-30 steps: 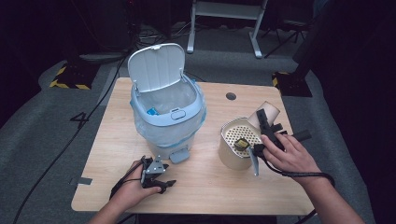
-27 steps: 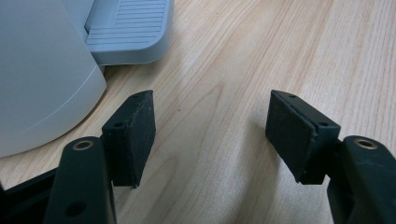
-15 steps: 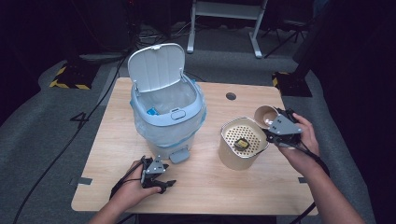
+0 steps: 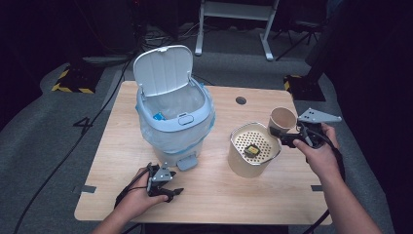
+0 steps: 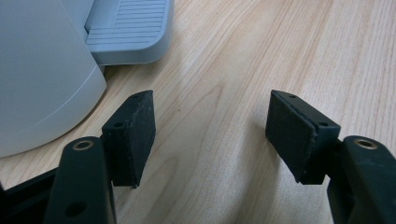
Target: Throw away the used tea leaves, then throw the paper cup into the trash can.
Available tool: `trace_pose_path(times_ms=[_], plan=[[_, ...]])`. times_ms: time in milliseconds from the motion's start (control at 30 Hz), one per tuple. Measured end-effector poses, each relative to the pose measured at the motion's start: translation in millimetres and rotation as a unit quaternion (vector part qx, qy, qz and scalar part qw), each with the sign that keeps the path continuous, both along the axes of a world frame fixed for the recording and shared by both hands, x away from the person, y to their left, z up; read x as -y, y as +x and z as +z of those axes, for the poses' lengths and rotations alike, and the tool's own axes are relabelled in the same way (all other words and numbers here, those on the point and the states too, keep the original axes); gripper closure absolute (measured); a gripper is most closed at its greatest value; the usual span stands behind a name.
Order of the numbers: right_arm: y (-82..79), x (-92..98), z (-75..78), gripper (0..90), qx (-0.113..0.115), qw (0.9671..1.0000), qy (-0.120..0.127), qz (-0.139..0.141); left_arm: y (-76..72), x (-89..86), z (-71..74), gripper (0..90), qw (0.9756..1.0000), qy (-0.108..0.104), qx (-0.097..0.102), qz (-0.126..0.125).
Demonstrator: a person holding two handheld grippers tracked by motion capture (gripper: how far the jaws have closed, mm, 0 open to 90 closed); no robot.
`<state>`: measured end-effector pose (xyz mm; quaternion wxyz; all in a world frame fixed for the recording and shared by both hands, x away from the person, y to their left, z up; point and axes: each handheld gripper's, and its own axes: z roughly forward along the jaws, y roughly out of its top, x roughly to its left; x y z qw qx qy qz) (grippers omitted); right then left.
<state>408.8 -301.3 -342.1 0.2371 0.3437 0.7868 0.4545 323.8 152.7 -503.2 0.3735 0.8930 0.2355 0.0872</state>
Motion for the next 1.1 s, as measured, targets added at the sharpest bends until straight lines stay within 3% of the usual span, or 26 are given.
trace_pose_path(times_ms=[67,133,233,333,833,1100], plan=[[0.9,1.8,-0.1,31.1,-0.016,0.9997,0.016,-0.006,0.0,0.0,0.0,33.6,1.0,0.0,0.0,0.0],[1.8,3.4,-0.3,31.2,-0.028,0.9994,0.014,-0.012,0.0,0.0,0.0,33.6,1.0,0.0,0.0,0.0],[3.3,5.3,-1.4,31.4,-0.054,0.9981,0.028,-0.005,0.0,0.0,0.0,33.6,1.0,0.0,0.0,0.0],[4.1,5.9,-2.5,31.6,-0.066,0.9972,0.036,0.004,-0.1,0.1,-0.1,33.6,1.0,-0.001,0.0,0.001],[2.4,1.0,-0.3,31.6,-0.062,0.9967,0.04,0.036,0.0,0.1,-0.1,33.6,1.0,-0.001,0.0,0.001],[2.4,-6.5,9.3,31.4,-0.052,0.9965,0.037,0.053,0.6,-0.1,-0.1,33.5,1.0,-0.001,-0.002,0.001]])
